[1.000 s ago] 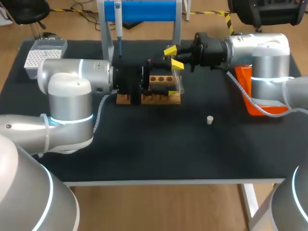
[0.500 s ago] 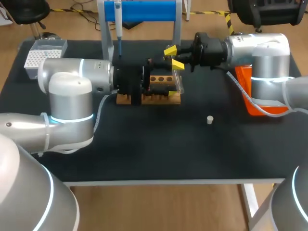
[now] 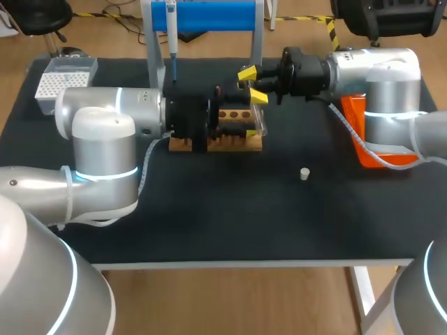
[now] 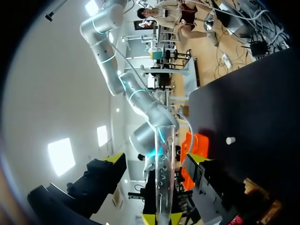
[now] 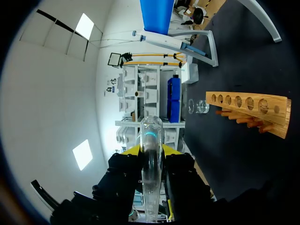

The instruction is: Invert the test tube, pick up the pipette, mount the tip to pipette, aspirate from beaker and dispense into the tube, eject the tip, return the pipette, and cap with the stopper.

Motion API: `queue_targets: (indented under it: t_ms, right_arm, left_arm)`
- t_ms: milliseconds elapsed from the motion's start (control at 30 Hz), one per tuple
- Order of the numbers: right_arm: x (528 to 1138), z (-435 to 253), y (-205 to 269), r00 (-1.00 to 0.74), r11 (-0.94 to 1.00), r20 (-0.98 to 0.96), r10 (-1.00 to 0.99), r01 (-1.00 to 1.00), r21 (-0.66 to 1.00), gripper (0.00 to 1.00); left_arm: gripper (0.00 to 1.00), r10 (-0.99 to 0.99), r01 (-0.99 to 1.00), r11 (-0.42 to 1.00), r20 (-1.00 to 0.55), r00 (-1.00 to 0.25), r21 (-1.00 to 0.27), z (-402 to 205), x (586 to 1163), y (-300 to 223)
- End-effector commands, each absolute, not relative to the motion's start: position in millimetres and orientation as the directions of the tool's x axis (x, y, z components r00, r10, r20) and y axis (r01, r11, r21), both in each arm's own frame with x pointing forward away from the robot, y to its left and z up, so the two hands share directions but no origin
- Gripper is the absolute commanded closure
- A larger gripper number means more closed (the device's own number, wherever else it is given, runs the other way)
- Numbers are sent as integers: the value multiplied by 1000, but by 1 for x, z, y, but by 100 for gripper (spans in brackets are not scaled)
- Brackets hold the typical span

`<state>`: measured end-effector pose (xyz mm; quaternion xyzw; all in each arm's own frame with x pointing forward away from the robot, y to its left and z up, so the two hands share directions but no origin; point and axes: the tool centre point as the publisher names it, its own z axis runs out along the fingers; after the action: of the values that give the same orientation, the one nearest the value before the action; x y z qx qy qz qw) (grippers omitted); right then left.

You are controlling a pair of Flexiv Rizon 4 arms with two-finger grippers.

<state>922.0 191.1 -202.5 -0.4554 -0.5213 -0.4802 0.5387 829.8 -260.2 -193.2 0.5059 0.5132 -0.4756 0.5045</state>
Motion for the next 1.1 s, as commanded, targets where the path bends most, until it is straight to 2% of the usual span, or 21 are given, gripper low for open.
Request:
queue_targets:
  t_ms: [33, 167, 333, 467, 500, 800, 833, 867, 900, 1100]
  right_arm:
    - [922, -202, 190, -5, 126, 999, -39, 992, 10, 100]
    - [922, -202, 190, -5, 126, 999, -39, 992, 10, 100]
    - [922, -202, 190, -5, 126, 999, -39, 992, 10, 100]
    - [922, -202, 190, -5, 126, 999, -39, 992, 10, 100]
    - [922, -202, 190, -5, 126, 999, -39, 992, 10, 100]
    - [922, -202, 190, -5, 126, 999, -39, 992, 10, 100]
    - [922, -202, 190, -5, 126, 999, -39, 992, 10, 72]
    - [922, -202, 190, -5, 126, 999, -39, 992, 10, 21]
    - [922, -202, 190, -5, 126, 999, -39, 992, 10, 0]
    - [922, -202, 190, -5, 126, 999, -39, 992, 10, 0]
  left_arm:
    - [29, 42, 999, 35, -999, 24, 26, -193, 830, -262]
    - [50, 44, 999, 32, -999, 24, 26, -193, 830, -263]
    - [61, 46, 999, 29, -999, 23, 24, -193, 830, -263]
    - [89, 45, 999, 32, -999, 22, 23, -193, 830, -263]
    - [100, 45, 999, 32, -999, 21, 23, -193, 830, -263]
    - [100, 43, 999, 33, -999, -6, -5, -196, 830, -262]
    - [100, 43, 999, 33, -999, -6, -5, -196, 830, -262]
    - [100, 43, 999, 33, -999, -6, -5, -196, 830, -262]
    - [100, 43, 999, 33, -999, -6, -5, -196, 830, -262]
    - [100, 43, 999, 33, -999, -6, -5, -196, 830, -262]
